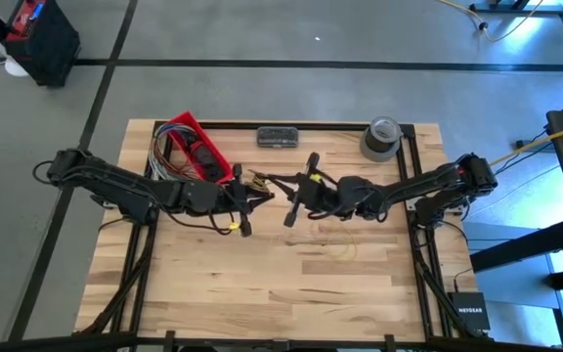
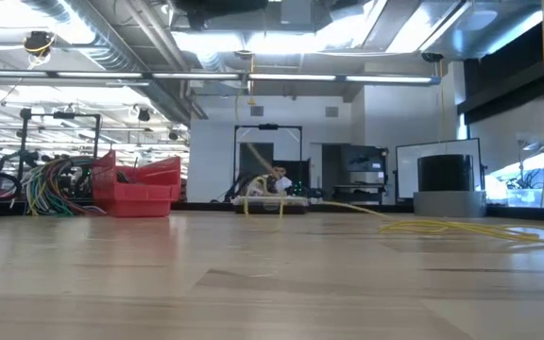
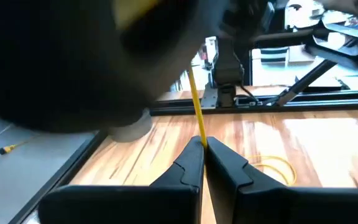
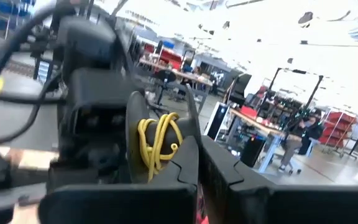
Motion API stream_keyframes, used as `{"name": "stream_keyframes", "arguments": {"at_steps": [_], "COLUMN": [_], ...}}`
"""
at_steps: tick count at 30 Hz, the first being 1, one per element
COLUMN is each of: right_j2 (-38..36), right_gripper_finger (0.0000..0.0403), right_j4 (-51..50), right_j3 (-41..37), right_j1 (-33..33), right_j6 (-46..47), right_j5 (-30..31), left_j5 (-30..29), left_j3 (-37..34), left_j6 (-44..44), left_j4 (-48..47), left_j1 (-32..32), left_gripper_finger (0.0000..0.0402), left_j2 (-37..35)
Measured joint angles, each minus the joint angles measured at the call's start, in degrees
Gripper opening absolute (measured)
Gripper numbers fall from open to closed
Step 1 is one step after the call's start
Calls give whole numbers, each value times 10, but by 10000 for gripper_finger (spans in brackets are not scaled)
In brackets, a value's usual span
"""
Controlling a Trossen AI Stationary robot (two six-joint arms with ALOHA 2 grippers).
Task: Coil cords
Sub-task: Coil the yellow wire on the spool
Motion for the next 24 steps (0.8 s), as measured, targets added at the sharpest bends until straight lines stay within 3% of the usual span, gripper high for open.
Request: {"name": "stream_keyframes", "arguments": {"at_steps": [24], "right_j2": [-11], "right_gripper_finger": [5], "right_j4": [-158], "right_j3": [149], "right_j1": [33], "right_j6": [-42], "right_j5": [-10], "left_j5": [3], "left_j3": [-3], "left_j6": [6], "left_j4": [-42], "left_j1": [4], "left_gripper_finger": [6], "left_j2": [3]}}
